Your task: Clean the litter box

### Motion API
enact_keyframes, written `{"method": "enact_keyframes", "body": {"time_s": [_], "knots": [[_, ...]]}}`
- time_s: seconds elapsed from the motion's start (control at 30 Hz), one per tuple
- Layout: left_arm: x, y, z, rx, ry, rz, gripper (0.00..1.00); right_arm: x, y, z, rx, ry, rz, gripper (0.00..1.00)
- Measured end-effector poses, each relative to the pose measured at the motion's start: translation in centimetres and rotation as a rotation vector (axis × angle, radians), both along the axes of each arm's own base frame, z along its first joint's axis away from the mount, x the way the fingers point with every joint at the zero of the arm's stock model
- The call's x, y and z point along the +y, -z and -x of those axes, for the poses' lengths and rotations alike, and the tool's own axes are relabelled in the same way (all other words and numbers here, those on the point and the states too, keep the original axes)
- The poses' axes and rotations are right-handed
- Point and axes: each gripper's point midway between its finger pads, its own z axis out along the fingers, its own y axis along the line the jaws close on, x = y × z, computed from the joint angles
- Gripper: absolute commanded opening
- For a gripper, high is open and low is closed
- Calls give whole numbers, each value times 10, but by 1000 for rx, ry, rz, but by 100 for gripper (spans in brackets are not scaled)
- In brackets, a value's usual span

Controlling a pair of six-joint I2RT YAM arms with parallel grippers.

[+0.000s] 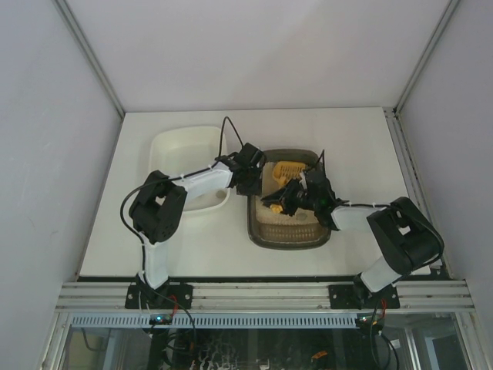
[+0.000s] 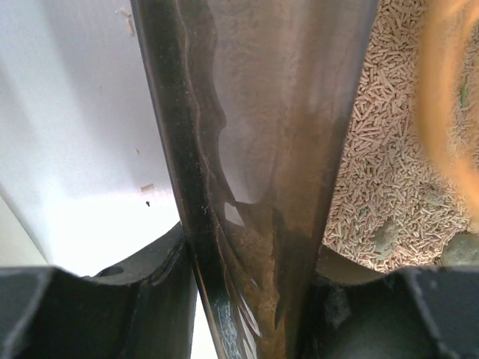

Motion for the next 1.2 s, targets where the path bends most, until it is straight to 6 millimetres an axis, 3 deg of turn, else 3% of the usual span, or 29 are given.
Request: {"method": "enact_keyframes", "body": {"time_s": [0.17, 0.37, 0.67, 0.93, 1.2], "knots": [[1, 0, -1, 4, -1, 7, 35, 8, 20, 64, 158, -150, 22, 0], [2, 0, -2, 10, -2, 13, 35, 13, -3, 76, 243, -159, -87, 0], [5, -1, -5, 11, -7, 17, 35, 16, -23, 75, 353, -129, -197, 0], [8, -1, -7, 10, -9, 16, 35, -14, -28, 66, 419, 4, -272, 0], [8, -1, -7, 11, -9, 18, 35, -22, -41, 47, 460, 93, -355, 0]]}}
